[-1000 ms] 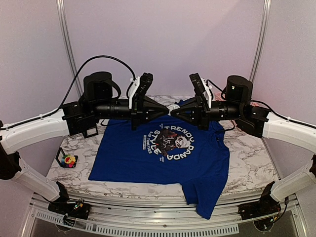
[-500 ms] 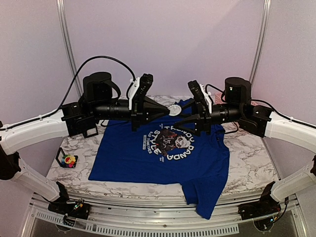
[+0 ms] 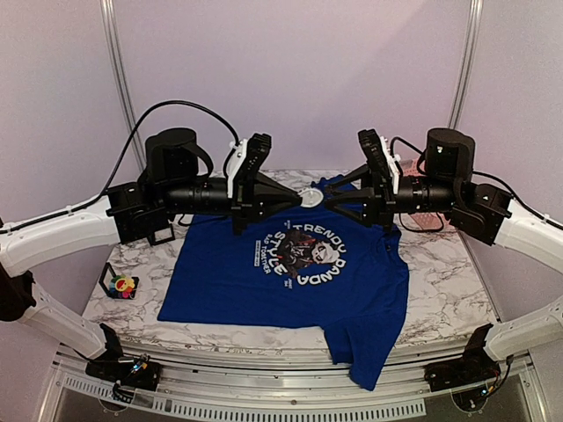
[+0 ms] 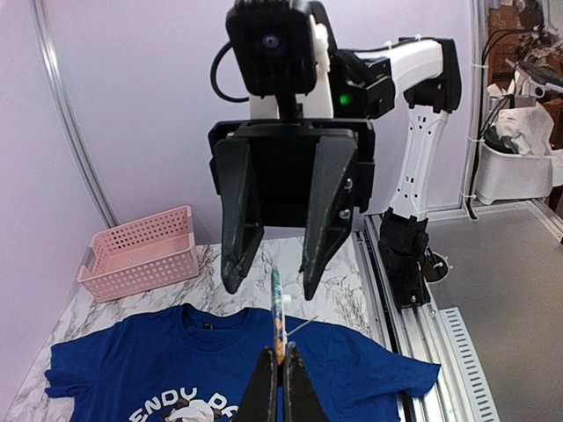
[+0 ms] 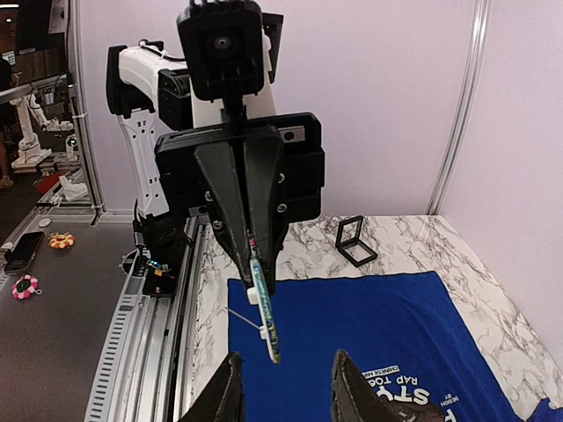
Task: Pin the brooch onto the clothing
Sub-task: Pass from the left arm to the right
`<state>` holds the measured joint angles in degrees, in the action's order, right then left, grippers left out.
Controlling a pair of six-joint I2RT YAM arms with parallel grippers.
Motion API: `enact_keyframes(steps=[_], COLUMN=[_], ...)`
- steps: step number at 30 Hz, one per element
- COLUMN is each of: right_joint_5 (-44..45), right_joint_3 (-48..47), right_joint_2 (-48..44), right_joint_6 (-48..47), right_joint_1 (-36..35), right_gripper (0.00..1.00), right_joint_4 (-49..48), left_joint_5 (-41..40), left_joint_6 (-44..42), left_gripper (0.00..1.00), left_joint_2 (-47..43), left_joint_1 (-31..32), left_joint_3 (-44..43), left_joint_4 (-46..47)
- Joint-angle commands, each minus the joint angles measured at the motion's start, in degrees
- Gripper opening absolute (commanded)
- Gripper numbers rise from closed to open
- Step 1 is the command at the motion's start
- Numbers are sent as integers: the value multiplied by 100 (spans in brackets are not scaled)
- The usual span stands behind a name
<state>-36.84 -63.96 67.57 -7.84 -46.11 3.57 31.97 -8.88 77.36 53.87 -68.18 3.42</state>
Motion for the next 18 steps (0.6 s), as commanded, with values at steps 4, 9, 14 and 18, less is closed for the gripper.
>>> enact_keyframes(steps=[4, 9, 14, 18], right_joint_5=[-407, -485, -505, -513], right_joint_3=[-289, -336, -400, -424], right_joint_2=[327, 473, 576, 630], right_joint_6=[25, 69, 82, 70], right_joint_1=[-8, -12, -6, -12], right_gripper=[26, 14, 5, 0], right_joint_4=[-305, -305, -178, -48], left_joint_5=[9, 18, 38, 4], left_joint_6=[-87, -96, -87, -72], left_gripper=[0, 0, 0, 0], left_joint_2=[-67, -55, -52, -45], left_joint_1=[115, 115, 115, 115], left_joint_3=[57, 57, 68, 83], left_joint_4=[-162, -152, -107, -105])
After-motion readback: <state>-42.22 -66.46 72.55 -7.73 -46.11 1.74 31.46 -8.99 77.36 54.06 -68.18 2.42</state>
